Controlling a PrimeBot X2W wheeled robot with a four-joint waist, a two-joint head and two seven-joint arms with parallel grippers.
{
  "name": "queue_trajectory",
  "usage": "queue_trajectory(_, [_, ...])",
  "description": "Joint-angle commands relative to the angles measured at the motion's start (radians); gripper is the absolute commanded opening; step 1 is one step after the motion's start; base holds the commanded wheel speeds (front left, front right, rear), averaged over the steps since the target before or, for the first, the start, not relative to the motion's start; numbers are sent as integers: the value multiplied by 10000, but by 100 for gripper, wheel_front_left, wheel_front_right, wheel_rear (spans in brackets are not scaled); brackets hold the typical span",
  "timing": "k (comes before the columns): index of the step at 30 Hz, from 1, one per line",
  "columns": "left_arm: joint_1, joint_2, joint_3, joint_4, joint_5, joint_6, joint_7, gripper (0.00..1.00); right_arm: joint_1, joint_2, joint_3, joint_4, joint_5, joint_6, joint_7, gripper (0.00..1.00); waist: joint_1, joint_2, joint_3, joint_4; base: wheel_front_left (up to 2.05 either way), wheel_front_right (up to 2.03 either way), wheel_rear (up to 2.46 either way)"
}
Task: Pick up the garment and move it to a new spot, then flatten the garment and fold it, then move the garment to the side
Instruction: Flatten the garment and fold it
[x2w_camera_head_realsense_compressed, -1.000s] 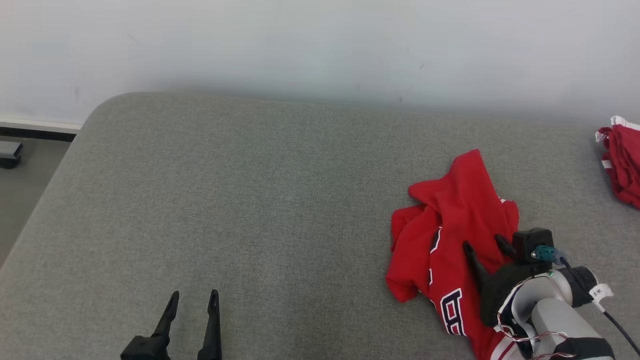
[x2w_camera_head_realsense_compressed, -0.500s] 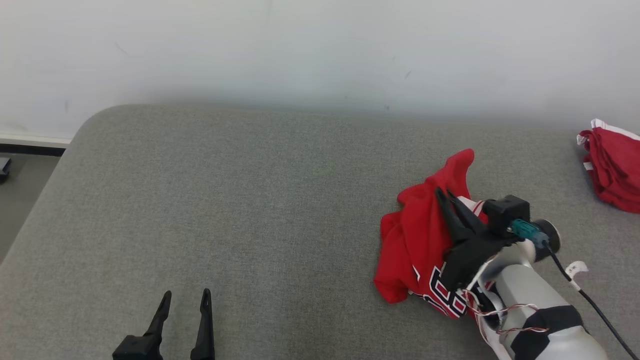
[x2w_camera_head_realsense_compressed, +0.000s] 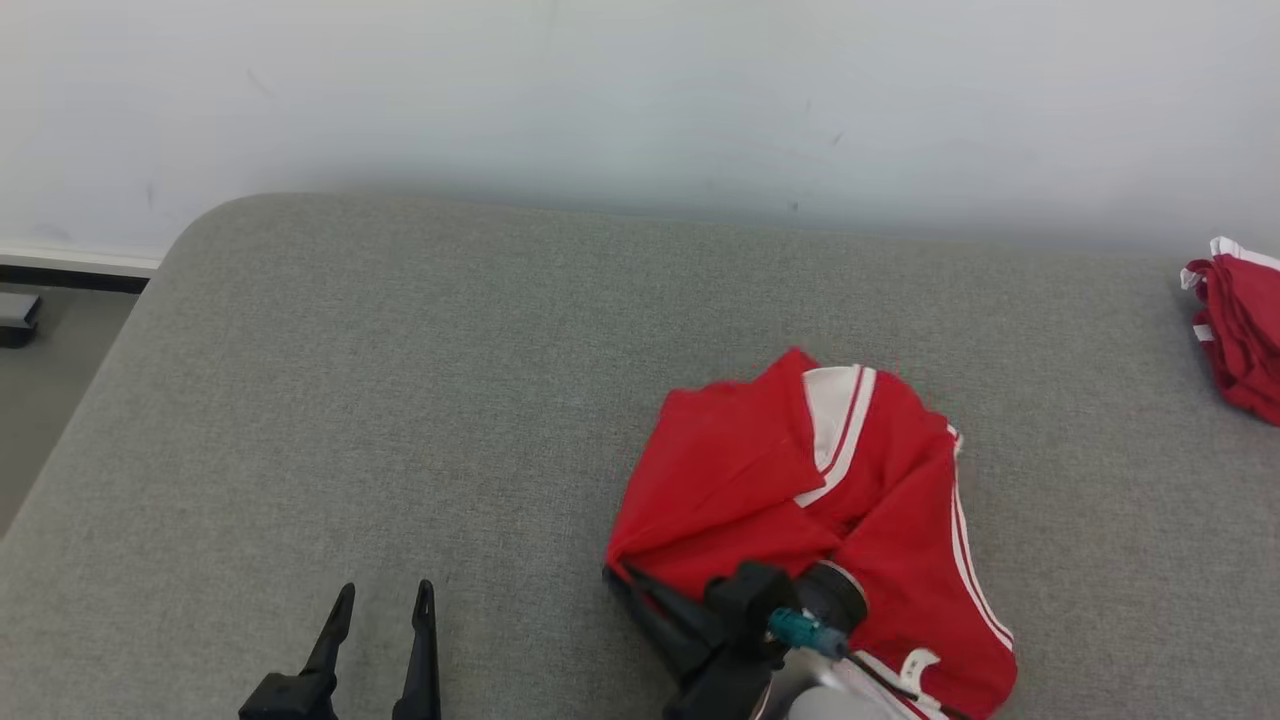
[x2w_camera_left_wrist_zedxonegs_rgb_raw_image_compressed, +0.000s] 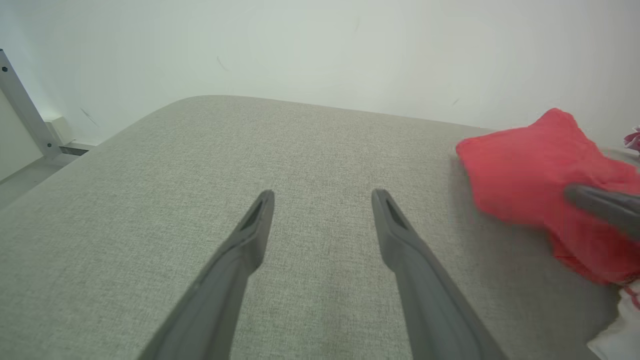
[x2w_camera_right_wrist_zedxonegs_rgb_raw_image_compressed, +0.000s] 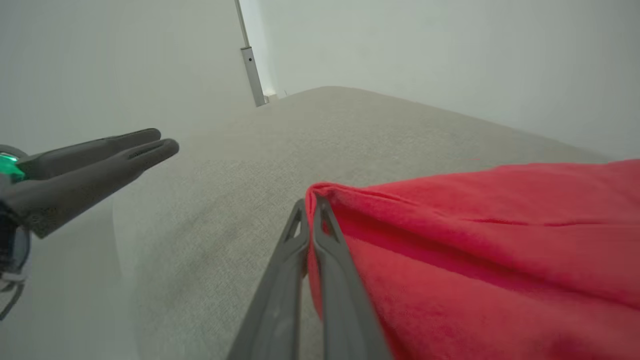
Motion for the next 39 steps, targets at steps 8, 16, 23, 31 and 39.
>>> queue_trajectory(8, [123, -11, 74, 177, 29, -25, -29, 100, 53, 121, 785, 500, 548, -27, -216, 100, -1, -1, -263, -83, 0, 0, 0])
queue_trajectory(16, [322, 21, 169, 109, 28, -9, -29, 100, 760, -1177, -1280, -1432, 703, -27, -296, 100, -1, -1, -578, -458, 0, 0, 0])
queue_trajectory(23, [288, 51, 226, 7, 55, -98, -29, 100, 862, -1952, -3533, -1652, 276, -27, 70, 100, -1, -1, -439, -556, 0, 0, 0])
queue_trajectory(31, [-82, -46, 36, 30, 164, -183, -29, 100, -348, -2163, -4586, -162, -811, -27, 660, 100, -1, -1, 89, -36, 0, 0, 0])
queue_trajectory(39, [-416, -124, -9, 58, 217, -211, -29, 100, -1677, -2236, -5078, 2343, -1217, -27, 848, 100, -1, -1, 745, 602, 0, 0, 0])
